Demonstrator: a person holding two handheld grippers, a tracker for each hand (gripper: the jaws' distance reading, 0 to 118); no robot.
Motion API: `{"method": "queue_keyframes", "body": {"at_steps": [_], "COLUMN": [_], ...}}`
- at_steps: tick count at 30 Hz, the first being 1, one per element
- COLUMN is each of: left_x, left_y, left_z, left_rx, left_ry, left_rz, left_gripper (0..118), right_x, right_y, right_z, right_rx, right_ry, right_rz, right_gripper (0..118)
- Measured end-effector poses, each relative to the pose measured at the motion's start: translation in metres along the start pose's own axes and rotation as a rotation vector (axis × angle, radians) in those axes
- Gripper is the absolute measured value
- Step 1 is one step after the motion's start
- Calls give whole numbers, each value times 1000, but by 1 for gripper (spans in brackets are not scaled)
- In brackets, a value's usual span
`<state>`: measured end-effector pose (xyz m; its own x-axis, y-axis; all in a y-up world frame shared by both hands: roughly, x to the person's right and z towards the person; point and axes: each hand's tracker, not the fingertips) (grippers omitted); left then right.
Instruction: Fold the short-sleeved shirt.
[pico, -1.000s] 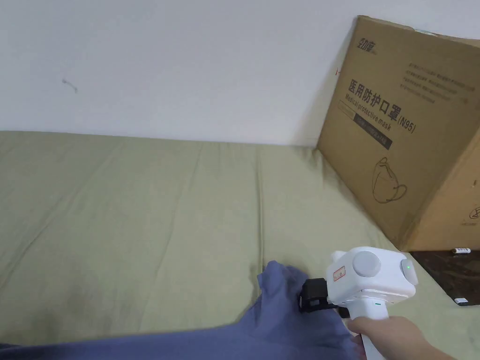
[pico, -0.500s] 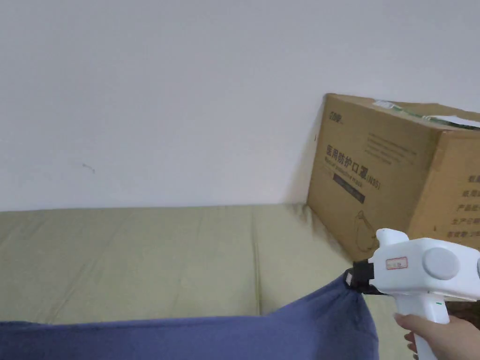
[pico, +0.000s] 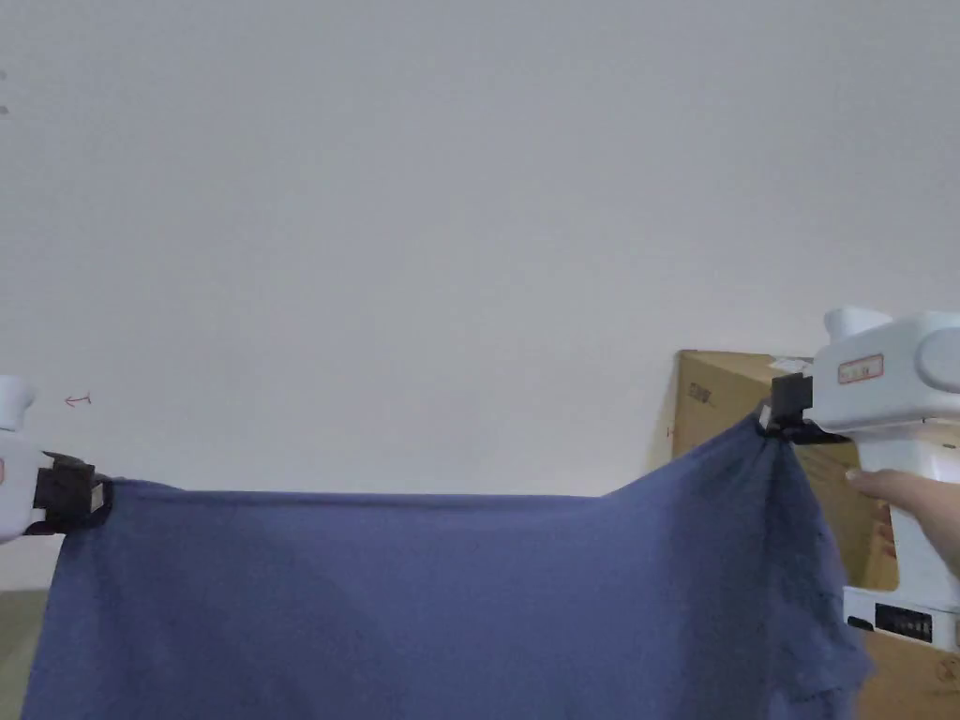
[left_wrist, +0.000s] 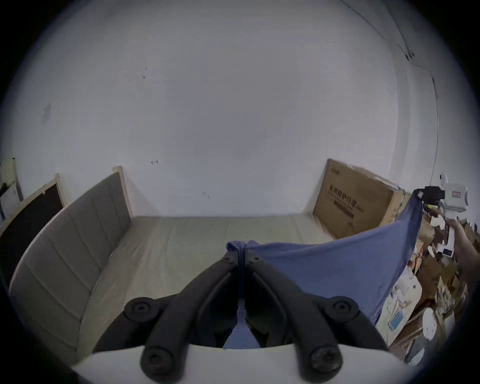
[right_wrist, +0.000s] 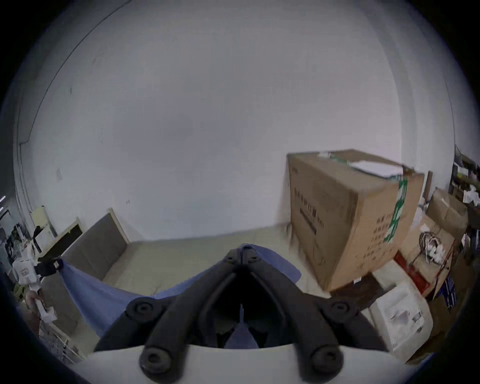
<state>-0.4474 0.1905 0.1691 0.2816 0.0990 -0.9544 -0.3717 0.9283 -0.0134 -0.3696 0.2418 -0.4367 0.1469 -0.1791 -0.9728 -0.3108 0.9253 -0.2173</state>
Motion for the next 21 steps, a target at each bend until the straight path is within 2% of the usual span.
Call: {"method": "queue_keyframes", "body": {"at_steps": [6,10,13,17,21], "left_x": [5,3,-2,-2,-23], "left_y": [45,65,80,82,49], "left_z": [-23,-49,-73,-97,-134], "left_rx": [138,167,198,210,144], "left_ry": [62,79,103,127,118], "left_rz": [31,50,37,13,60], "left_gripper": [2,2,2,2,2], "right_x": [-22,-33,-46,-50,-37], "right_y": [69,106,121,117,65], "right_z": [-36,-65,-82,-103,-138], "right_rx": [119,178,228,244,173], "right_ry": [-43,-54,-83,-102,-116], "right_rz": [31,36,72,83,64], "right_gripper": [0,0,0,0,0]}}
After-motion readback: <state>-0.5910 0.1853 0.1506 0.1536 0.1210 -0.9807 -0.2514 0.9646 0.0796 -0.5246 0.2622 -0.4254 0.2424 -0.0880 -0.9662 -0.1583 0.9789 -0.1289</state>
